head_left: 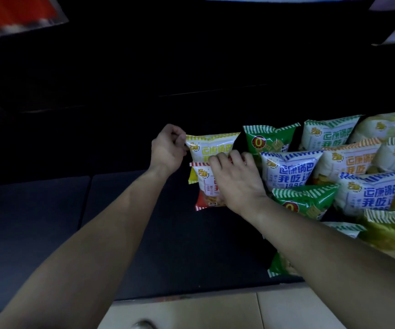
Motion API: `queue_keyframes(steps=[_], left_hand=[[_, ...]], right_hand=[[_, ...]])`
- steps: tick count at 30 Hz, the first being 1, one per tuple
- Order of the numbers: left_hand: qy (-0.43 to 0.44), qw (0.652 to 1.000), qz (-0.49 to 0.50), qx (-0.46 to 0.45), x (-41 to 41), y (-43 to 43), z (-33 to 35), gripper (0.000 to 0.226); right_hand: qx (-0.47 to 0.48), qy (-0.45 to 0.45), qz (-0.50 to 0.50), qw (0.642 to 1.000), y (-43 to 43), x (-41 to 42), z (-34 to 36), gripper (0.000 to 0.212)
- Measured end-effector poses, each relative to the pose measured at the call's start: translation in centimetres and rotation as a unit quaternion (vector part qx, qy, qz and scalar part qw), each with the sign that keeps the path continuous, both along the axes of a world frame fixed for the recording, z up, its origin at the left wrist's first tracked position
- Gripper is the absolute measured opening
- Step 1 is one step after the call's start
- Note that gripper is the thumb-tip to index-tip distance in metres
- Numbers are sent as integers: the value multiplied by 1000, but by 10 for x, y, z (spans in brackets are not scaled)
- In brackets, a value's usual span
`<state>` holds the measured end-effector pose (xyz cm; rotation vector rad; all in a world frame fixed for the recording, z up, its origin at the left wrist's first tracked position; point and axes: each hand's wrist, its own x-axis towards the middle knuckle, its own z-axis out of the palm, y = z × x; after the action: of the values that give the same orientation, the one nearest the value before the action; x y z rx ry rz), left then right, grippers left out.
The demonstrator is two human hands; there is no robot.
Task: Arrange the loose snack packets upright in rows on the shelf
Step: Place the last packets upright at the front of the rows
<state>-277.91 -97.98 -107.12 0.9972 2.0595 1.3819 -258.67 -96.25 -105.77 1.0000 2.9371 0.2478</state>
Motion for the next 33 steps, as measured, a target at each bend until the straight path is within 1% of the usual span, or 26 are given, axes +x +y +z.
queue_keyframes(steps=[2, 4, 9, 11, 13, 16, 17, 18, 20, 22, 23, 24, 25, 28, 33], left_hand=[[-43, 999, 15, 1, 4, 1, -2, 6], [-81, 996, 30, 4, 9, 2, -2, 5], [-130, 991, 15, -3, 12, -1, 1, 5], [-146, 989, 10, -6, 14, -8, 2, 13], [-151, 988, 19, -28, 17, -20, 0, 21], [-170, 982, 21, -74, 27, -49, -14, 22], [-168, 981, 5, -95, 30, -58, -20, 31], [-154, 980, -25, -120, 33, -66, -27, 44], [-109, 974, -109, -168, 40, -77, -36, 79], [-78, 966, -161, -186, 47, -78, -37, 116], [-64, 966, -171, -183, 49, -76, -38, 127], [-52, 967, -178, -175, 51, -73, -38, 132], [-44, 968, -180, -172, 53, -70, -38, 132], [-23, 973, -169, -154, 63, -59, -38, 122], [-48, 974, -175, -134, 65, -52, -45, 116]], right_hand=[[-2, -1, -4, 1000, 3, 2, 1, 94], [-3, 1, -7, 1000, 6, 5, 1, 95], [-12, 5, -6, 1000, 6, 10, -1, 93], [-13, 9, -8, 1000, 5, 11, -1, 93], [-12, 12, -13, 1000, 5, 13, -1, 94], [-11, 10, -15, 1000, 4, 13, -1, 95], [-13, 10, -16, 1000, 5, 12, -1, 96], [-15, 8, -17, 1000, 5, 12, -1, 97], [-18, 4, -19, 1000, 5, 11, 0, 100], [-19, -1, -22, 1000, 5, 12, 1, 103], [-19, -3, -22, 1000, 5, 12, 2, 105], [-21, -4, -22, 1000, 6, 12, 3, 104], [-25, -4, -20, 999, 6, 13, 4, 102], [-42, -5, -13, 999, 10, 13, 7, 98], [-44, 1, -14, 999, 14, 17, 6, 93]])
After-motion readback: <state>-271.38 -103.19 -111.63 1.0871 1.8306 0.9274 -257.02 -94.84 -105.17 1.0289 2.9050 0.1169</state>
